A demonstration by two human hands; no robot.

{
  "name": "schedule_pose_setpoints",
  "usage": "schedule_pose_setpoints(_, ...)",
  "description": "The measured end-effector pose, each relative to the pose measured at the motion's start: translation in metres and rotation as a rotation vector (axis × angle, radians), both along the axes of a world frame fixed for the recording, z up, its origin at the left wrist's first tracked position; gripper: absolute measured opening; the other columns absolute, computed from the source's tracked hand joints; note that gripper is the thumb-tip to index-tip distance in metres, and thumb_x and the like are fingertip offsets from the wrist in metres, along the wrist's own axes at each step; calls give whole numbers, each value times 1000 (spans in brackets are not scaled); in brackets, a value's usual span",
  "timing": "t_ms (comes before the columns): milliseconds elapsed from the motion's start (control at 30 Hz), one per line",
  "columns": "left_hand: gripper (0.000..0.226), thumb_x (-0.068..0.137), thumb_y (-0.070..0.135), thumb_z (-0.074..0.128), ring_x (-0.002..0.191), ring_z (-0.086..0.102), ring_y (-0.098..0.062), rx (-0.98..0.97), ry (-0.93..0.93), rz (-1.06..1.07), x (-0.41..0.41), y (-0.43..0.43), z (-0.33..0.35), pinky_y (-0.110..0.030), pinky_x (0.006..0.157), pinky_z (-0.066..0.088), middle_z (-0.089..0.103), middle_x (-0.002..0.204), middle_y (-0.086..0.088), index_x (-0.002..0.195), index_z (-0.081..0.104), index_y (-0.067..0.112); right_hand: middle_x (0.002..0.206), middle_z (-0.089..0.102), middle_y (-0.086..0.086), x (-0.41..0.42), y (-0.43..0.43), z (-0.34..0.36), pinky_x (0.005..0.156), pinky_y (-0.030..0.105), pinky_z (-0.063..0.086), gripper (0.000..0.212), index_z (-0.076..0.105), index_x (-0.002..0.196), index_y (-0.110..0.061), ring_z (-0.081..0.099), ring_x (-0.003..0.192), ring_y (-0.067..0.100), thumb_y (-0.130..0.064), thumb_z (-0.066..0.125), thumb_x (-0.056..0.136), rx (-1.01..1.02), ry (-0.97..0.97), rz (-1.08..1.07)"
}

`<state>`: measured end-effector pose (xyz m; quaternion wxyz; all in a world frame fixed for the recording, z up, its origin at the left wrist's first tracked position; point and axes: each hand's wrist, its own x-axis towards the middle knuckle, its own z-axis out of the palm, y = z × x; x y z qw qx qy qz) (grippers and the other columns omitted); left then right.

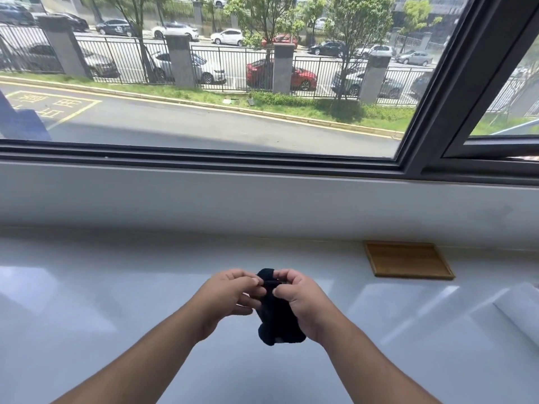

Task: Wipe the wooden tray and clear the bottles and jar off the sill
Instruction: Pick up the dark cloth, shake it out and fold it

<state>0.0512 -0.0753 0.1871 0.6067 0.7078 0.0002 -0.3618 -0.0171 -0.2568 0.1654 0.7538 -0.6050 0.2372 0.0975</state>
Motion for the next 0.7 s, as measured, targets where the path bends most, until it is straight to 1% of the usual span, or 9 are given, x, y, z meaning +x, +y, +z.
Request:
schedule_pose_setpoints(67, 51, 73, 25, 72, 84, 73, -17, 58, -56, 98, 6, 9, -11, -35, 77, 57, 78, 107, -4, 122, 68, 13, 100, 73, 14, 2, 0, 1, 72, 54, 54, 37, 68, 120, -11, 66, 84, 34, 3, 55, 88, -1, 13, 24)
schedule_pose_setpoints(167, 76, 65, 21, 75, 111, 69, -11, 39, -20, -66, 10, 19, -25, -33, 88, 51, 64, 131, 11, 137, 54, 34, 105, 67, 22, 4, -2, -3, 85, 50, 47, 50, 58, 128, 3, 60, 92, 35, -1, 57, 79, 203, -30, 69)
schedule_pose_setpoints(200, 78, 65, 20, 77, 110, 70, -8, 17, 13, -136, 11, 20, -29, -30, 86, 50, 67, 129, 11, 138, 54, 37, 108, 66, 23, 5, -4, -4, 89, 51, 46, 53, 54, 131, 5, 58, 97, 37, -1, 58, 79, 280, -50, 82)
schedule_pose_setpoints(267, 66, 69, 19, 80, 103, 74, -11, 11, 15, -167, 16, 19, -37, -28, 85, 54, 77, 120, -1, 132, 61, 28, 114, 66, 24, 10, -12, -11, 94, 54, 44, 56, 49, 137, -1, 57, 102, 38, -1, 60, 82, 377, -71, 60)
schedule_pose_setpoints(367, 46, 78, 18, 83, 101, 79, -25, 33, -23, 5, 24, 14, -50, -38, 81, 64, 79, 114, -14, 120, 66, 10, 125, 69, 20, 14, -19, -32, 93, 56, 53, 47, 51, 140, -12, 66, 103, 38, -1, 60, 95, 414, -30, -79)
schedule_pose_setpoints(433, 34, 88, 15, 81, 95, 81, -24, 59, -21, 76, 26, 11, -62, -41, 77, 65, 79, 111, -12, 118, 66, 13, 132, 69, 16, 13, -17, -50, 88, 56, 61, 42, 52, 137, -18, 73, 105, 37, -1, 58, 99, 356, 27, -118)
schedule_pose_setpoints(500, 29, 93, 16, 78, 96, 81, -27, 131, -3, 113, 27, 10, -79, -49, 83, 66, 79, 112, -11, 118, 65, 16, 131, 70, 10, 16, -11, -66, 85, 51, 63, 49, 50, 137, -23, 75, 108, 33, 2, 58, 96, 218, 96, -113)
schedule_pose_setpoints(600, 34, 93, 13, 75, 97, 79, -29, 228, 49, 165, 28, 6, -107, -51, 90, 65, 79, 112, -9, 123, 62, 20, 123, 71, 4, 26, -2, -89, 82, 42, 62, 58, 45, 142, -26, 73, 107, 27, 3, 56, 93, -23, 188, -107)
schedule_pose_setpoints(700, 47, 90, 8, 71, 101, 76, -30, 277, 88, 192, 32, 5, -134, -50, 94, 63, 76, 115, -8, 134, 58, 22, 122, 69, 1, 32, 2, -111, 78, 39, 59, 58, 43, 143, -28, 71, 104, 24, 0, 54, 93, -107, 262, -99)
